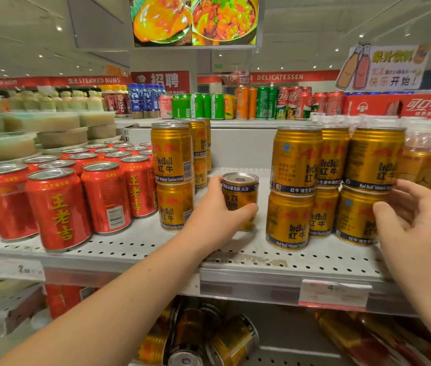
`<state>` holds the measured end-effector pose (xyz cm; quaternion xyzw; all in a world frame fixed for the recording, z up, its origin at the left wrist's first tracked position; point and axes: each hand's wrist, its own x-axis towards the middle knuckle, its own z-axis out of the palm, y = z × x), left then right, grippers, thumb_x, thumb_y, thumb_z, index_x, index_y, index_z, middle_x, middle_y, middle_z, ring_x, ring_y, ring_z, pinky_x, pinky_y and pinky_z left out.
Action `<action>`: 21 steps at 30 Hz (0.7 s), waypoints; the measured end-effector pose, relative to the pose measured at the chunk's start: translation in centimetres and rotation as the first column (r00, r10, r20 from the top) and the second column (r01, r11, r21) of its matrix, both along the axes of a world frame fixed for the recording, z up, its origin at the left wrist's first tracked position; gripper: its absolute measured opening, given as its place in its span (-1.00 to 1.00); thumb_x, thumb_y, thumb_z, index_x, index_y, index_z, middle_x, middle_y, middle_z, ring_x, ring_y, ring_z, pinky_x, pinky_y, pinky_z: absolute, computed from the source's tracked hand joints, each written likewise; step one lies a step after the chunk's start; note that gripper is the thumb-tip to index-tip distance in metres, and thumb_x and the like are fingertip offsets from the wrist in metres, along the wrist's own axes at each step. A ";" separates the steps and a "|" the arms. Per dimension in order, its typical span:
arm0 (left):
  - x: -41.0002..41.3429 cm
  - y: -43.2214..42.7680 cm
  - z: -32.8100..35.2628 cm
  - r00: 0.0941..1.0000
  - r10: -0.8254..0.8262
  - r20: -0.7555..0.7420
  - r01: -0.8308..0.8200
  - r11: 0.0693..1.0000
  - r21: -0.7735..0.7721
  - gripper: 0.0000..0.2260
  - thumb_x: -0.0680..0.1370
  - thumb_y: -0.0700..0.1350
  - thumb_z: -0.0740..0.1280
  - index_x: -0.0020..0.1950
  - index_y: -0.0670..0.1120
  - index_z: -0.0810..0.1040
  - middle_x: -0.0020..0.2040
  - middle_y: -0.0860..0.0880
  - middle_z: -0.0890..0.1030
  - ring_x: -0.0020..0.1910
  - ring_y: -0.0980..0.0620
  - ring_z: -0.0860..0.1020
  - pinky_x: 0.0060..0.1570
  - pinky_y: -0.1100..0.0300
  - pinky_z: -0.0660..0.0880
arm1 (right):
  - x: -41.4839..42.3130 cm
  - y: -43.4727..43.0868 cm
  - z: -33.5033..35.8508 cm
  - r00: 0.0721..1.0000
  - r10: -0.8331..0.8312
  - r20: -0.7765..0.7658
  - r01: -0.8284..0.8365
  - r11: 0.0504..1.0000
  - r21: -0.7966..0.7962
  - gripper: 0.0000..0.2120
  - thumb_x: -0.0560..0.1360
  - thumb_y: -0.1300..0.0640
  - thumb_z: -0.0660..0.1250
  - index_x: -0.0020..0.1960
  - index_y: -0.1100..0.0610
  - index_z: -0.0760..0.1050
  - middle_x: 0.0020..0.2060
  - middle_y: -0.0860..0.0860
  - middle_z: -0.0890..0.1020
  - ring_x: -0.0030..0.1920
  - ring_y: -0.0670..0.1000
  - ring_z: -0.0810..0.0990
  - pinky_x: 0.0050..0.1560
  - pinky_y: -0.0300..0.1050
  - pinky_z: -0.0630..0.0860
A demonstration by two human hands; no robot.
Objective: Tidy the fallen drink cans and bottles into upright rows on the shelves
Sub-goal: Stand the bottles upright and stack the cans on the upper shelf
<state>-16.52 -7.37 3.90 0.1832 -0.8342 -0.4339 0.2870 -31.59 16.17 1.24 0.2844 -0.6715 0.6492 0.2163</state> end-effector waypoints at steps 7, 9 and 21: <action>-0.7 -0.6 0.7 0.999 -0.025 0.032 0.027 0.997 -0.069 -0.24 0.46 0.12 0.51 0.55 0.20 0.17 0.33 -0.02 0.49 0.10 0.05 0.61 0.11 0.11 0.59 | 0.6 -0.2 0.3 0.994 -0.111 -0.017 0.112 0.992 0.059 -0.65 0.59 0.00 0.28 0.36 -0.14 0.37 0.09 -0.35 0.52 0.09 -0.44 0.49 0.06 -0.29 0.42; -1.0 -0.8 1.1 0.997 0.054 0.053 -0.046 0.987 -0.153 -0.11 0.42 0.22 0.51 0.61 0.17 0.07 0.47 -0.08 0.35 0.22 -0.05 0.55 0.17 0.09 0.52 | 0.5 -0.1 0.3 0.992 -0.124 -0.012 0.125 0.990 0.066 -0.64 0.59 0.01 0.28 0.37 -0.11 0.38 0.13 -0.21 0.56 0.11 -0.37 0.51 0.06 -0.29 0.42; -5.0 -1.2 5.1 0.978 0.136 0.156 -0.065 0.918 -0.390 -0.38 0.53 -0.03 0.48 0.53 -0.02 0.33 0.40 -0.08 0.39 0.34 -0.10 0.46 0.32 -0.04 0.51 | 0.6 0.4 0.4 0.999 -0.051 0.005 0.051 0.999 0.016 -0.68 0.61 0.11 0.28 0.31 -0.15 0.39 0.09 -0.38 0.52 0.06 -0.48 0.49 0.05 -0.34 0.41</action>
